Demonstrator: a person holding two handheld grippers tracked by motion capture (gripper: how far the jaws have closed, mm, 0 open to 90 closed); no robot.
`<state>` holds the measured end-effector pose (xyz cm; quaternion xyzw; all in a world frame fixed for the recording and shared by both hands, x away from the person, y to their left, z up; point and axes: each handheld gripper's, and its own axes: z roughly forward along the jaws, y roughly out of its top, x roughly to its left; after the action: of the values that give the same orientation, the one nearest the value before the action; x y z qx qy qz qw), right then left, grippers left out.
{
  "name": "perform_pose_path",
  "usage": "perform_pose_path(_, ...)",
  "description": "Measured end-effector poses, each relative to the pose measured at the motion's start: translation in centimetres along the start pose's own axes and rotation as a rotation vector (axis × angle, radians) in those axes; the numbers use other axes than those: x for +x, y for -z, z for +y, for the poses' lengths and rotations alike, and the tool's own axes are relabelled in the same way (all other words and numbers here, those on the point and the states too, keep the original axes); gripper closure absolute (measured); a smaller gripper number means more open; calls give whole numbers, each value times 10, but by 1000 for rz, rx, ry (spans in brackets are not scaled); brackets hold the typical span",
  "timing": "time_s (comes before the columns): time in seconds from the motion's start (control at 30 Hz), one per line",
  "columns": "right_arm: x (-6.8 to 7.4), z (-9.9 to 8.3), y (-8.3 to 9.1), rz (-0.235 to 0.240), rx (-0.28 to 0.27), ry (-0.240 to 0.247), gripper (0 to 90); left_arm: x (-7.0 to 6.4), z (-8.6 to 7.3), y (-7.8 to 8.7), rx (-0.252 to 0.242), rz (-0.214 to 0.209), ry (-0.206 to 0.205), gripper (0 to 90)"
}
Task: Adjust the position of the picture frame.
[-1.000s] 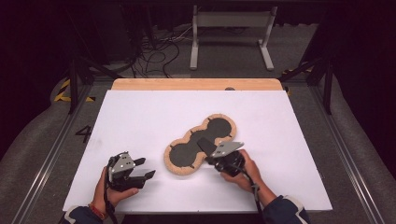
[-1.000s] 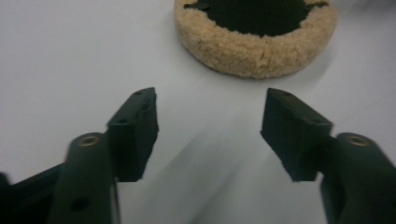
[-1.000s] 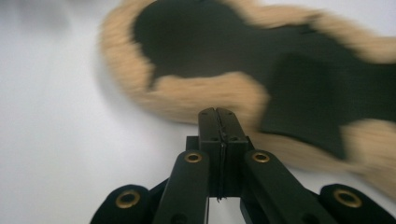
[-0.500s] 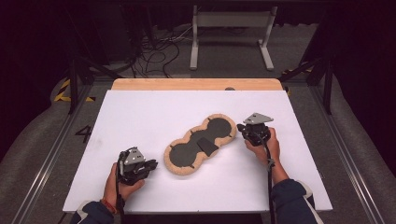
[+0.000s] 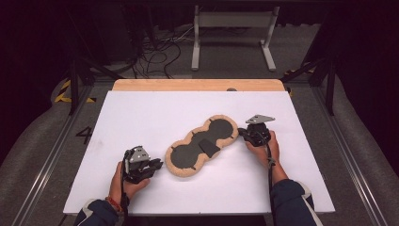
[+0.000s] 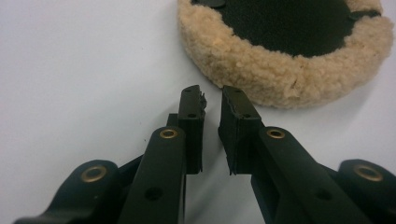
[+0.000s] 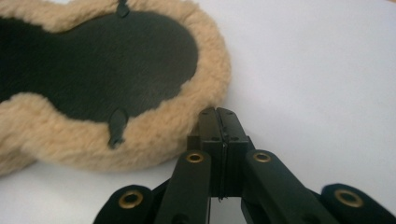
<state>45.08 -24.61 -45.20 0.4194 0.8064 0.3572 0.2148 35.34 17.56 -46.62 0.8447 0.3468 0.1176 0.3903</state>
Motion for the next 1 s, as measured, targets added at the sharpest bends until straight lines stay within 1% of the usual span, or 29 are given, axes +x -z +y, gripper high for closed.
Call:
perform_pose_path(0.03, 2, 1, 4, -7, 25, 27, 900, 2, 1, 1, -5, -2, -9, 792)
perform_pose_path(0.07, 2, 1, 4, -7, 25, 27, 900, 2, 1, 1, -5, -2, -9, 792)
perform_pose_path(0.13, 4, 4, 13, -32, 54, 90, 900, 5, 3, 2, -5, -2, -20, 792)
perform_pose_path(0.17, 3, 6, 19, -52, 67, 115, 900, 7, 3, 2, -8, -3, -21, 792)
perform_pose_path(0.2, 0, 8, 28, -85, 84, 133, 900, 9, 4, 2, -12, -3, -29, 790)
perform_pose_path(0.23, -6, 9, 36, -85, 102, 113, 900, 10, 4, 3, -13, -10, -23, 790)
perform_pose_path(0.27, -14, 10, 46, -94, 81, 81, 900, 11, 5, 2, -17, -19, -27, 790)
perform_pose_path(0.3, -23, 12, 59, -115, 58, 46, 900, 12, 6, 1, -14, -23, -31, 789)
perform_pose_path(0.33, -36, 14, 75, -135, 23, -11, 900, 12, 7, 0, -15, -23, -33, 788)
perform_pose_path(0.4, -54, 19, 96, -143, -18, -95, 900, 12, 9, -2, -13, -28, -46, 788)
perform_pose_path(0.43, -60, 23, 102, -157, -19, -106, 900, 10, 10, -2, -14, -35, -42, 788)
perform_pose_path(0.47, -64, 29, 106, -164, -13, -115, 900, 9, 11, -2, -16, -33, -54, 788)
perform_pose_path(0.5, -65, 34, 106, -165, -8, -116, 900, 8, 11, -2, -16, -37, -64, 793)
perform_pose_path(0.53, -65, 34, 106, -165, -8, -116, 900, 8, 11, -2, -16, -37, -64, 803)
perform_pose_path(0.6, -63, 45, 99, -155, -5, -96, 900, 5, 10, -2, -10, -48, -58, 809)
perform_pose_path(0.67, -61, 50, 84, -139, 6, -87, 900, 2, 8, -4, -1, -60, -68, 832)
perform_pose_path(0.7, -59, 53, 73, -123, 9, -82, 900, 2, 7, -4, 2, -66, -68, 850)
perform_pose_path(0.77, -54, 55, 56, -89, 10, -70, 900, 1, 6, -4, -4, -71, -51, 873)
perform_pose_path(0.8, -50, 56, 43, -72, 15, -58, 900, 1, 6, -4, -5, -77, -46, 883)
perform_pose_path(0.87, -44, 58, 24, -37, 24, -38, 900, 2, 6, -5, -1, -77, -47, 896)
perform_pose_path(0.9, -41, 59, 15, -32, 38, -24, 900, 2, 6, -7, -2, -86, -36, 897)
perform_pose_path(0.93, -37, 59, 5, -13, 43, -7, 900, 3, 6, -8, 1, -87, -38, 899)
perform_pose_path(1.0, -33, 59, -10, 0, 66, 13, 900, 4, 7, -9, 5, -78, -29, 899)
